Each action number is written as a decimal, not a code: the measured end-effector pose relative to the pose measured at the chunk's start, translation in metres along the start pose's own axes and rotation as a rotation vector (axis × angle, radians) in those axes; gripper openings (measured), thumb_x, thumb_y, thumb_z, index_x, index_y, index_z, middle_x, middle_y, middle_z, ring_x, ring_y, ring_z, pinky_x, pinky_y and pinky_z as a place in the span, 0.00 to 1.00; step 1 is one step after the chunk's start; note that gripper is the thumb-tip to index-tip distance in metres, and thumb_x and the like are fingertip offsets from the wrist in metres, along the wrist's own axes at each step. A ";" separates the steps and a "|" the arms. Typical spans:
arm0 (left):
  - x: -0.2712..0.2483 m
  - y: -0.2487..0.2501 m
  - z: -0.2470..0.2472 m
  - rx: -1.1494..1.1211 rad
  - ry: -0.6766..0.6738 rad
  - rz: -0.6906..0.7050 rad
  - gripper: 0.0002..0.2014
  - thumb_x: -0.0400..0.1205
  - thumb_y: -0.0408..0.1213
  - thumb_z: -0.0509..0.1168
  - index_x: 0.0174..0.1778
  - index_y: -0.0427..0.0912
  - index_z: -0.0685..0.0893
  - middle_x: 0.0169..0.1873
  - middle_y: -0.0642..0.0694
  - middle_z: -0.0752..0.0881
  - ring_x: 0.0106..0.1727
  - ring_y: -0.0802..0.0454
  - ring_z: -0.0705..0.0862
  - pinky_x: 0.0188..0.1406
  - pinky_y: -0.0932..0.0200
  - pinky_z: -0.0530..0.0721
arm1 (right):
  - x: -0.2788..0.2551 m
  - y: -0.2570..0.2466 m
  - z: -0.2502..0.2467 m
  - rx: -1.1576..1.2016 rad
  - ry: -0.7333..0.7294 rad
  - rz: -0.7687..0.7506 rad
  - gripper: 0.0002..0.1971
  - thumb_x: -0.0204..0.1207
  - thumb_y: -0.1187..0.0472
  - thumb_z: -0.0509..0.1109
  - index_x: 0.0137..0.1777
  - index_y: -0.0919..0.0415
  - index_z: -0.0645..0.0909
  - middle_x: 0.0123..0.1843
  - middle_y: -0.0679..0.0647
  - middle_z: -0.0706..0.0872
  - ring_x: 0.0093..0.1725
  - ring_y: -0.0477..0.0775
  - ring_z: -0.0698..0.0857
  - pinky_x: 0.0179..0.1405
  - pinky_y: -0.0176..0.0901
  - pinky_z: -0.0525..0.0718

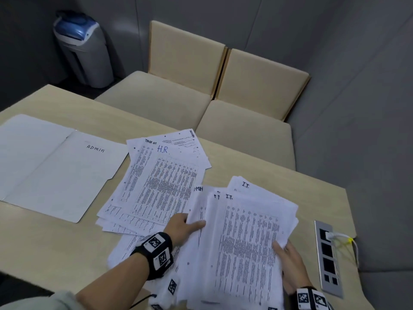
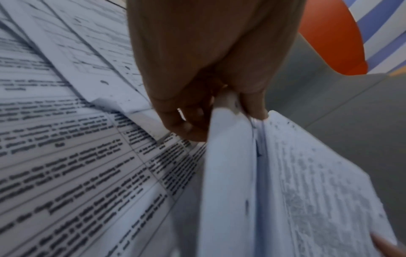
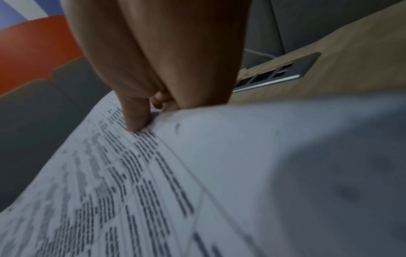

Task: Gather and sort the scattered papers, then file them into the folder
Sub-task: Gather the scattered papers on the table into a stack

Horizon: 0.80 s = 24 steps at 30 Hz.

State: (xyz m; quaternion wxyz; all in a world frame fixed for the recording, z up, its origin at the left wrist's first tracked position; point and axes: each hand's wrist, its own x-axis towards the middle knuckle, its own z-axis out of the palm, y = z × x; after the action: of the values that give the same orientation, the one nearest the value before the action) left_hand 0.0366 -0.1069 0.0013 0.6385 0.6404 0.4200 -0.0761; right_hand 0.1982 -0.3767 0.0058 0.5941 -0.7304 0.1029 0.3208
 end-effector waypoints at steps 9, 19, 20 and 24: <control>-0.021 0.047 0.002 -0.198 -0.017 0.093 0.44 0.76 0.74 0.57 0.80 0.46 0.72 0.81 0.48 0.71 0.79 0.44 0.74 0.78 0.45 0.72 | -0.027 -0.035 0.016 0.259 -0.181 0.026 0.21 0.80 0.62 0.68 0.72 0.62 0.80 0.66 0.66 0.89 0.65 0.72 0.87 0.68 0.77 0.78; -0.050 0.084 -0.036 -0.343 0.035 0.398 0.54 0.64 0.84 0.56 0.74 0.43 0.72 0.71 0.45 0.80 0.73 0.43 0.80 0.77 0.34 0.74 | -0.076 -0.097 0.065 0.195 -0.207 -0.318 0.06 0.82 0.68 0.67 0.54 0.65 0.84 0.48 0.56 0.96 0.46 0.53 0.95 0.39 0.47 0.93; -0.054 0.090 -0.042 -0.345 0.044 0.452 0.51 0.63 0.80 0.64 0.71 0.43 0.72 0.67 0.44 0.83 0.69 0.44 0.83 0.73 0.39 0.80 | -0.083 -0.108 0.065 0.193 -0.211 -0.378 0.05 0.82 0.68 0.66 0.46 0.65 0.82 0.38 0.53 0.96 0.39 0.47 0.95 0.32 0.38 0.91; -0.069 0.116 -0.048 -0.281 0.069 0.636 0.39 0.68 0.46 0.83 0.71 0.45 0.71 0.62 0.50 0.87 0.58 0.61 0.90 0.53 0.62 0.90 | -0.087 -0.130 0.072 0.078 -0.171 -0.586 0.22 0.70 0.55 0.79 0.33 0.76 0.77 0.25 0.62 0.89 0.30 0.58 0.90 0.42 0.47 0.90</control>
State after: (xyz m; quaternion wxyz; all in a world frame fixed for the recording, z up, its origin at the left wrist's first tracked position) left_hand 0.0452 -0.0758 0.1407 0.6976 0.6472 0.2271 0.2072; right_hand 0.1756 -0.2944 0.1549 0.6955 -0.6759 -0.1503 0.1921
